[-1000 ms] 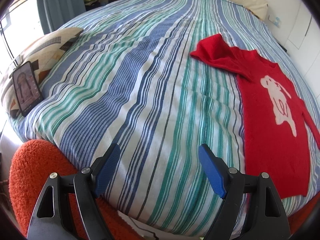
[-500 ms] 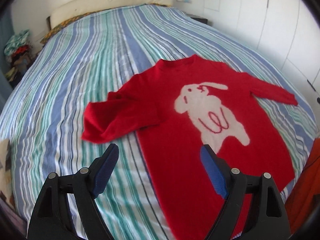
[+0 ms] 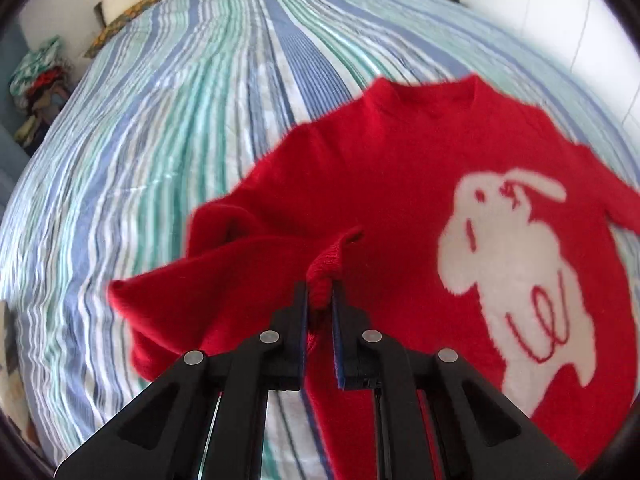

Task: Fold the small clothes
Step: 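Grasp the other sleeve cuff with the left tool, then pull the sleeve outward from the body, lay it flat, open left tool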

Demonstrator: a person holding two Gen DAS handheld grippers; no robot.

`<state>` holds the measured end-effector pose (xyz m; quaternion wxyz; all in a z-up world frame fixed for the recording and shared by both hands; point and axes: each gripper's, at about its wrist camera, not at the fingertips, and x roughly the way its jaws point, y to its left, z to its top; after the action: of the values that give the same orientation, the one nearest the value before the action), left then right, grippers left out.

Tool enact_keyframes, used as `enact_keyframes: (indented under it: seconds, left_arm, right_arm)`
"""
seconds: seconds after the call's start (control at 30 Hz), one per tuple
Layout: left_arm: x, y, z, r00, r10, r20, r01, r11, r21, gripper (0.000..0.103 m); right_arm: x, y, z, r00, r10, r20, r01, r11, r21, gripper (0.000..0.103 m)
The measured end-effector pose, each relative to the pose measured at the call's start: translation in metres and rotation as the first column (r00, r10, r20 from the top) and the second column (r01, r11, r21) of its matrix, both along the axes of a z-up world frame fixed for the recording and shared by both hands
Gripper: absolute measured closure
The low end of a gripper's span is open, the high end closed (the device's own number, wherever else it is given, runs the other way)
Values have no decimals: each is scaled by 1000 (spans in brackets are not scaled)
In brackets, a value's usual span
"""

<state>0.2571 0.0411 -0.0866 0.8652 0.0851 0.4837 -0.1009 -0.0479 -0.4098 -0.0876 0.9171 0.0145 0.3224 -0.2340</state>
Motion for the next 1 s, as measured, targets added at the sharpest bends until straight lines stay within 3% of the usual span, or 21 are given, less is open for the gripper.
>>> enact_keyframes:
  seconds: [0.07, 0.17, 0.23, 0.3, 0.43, 0.57, 0.77, 0.9, 1.0]
  left_arm:
    - [-2, 47, 39, 995, 84, 44, -78, 989, -123, 94]
    - [-2, 136, 84, 963, 264, 60, -237, 928, -287, 94]
    - [-3, 193, 99, 926, 372, 64, -335, 888, -315, 94]
    - [-6, 238, 100, 890, 451, 71, -414, 864, -287, 94]
    - [-21, 290, 74, 835, 550, -2, -526, 798, -294, 94]
    - [-37, 305, 39, 797, 597, -90, -592, 742, -314, 94]
    - [-61, 308, -10, 750, 643, -158, -661, 714, -230, 95]
    - [-70, 319, -43, 697, 685, -210, -717, 671, -188, 96]
    - [-70, 320, -57, 676, 703, -222, -737, 653, -174, 96]
  right_arm:
    - [2, 1, 0, 1000, 8, -7, -8, 1000, -3, 16]
    - [3, 1, -1, 1000, 12, -16, -12, 1000, -4, 16]
    - [3, 0, -1, 1000, 8, -15, -8, 1000, 1, 16]
    - [3, -2, -2, 1000, 0, -13, 1, 1000, 15, 16]
    - [6, -5, -3, 1000, -12, -25, 13, 999, 32, 16]
    - [8, -1, -5, 999, -1, -44, 1, 1000, 12, 16]
    - [16, 4, -9, 996, 24, -81, -24, 1000, -5, 16]
    - [15, 5, -10, 996, 23, -84, -24, 1000, -7, 16]
    - [16, 4, -11, 995, 23, -92, -23, 1000, 1, 16]
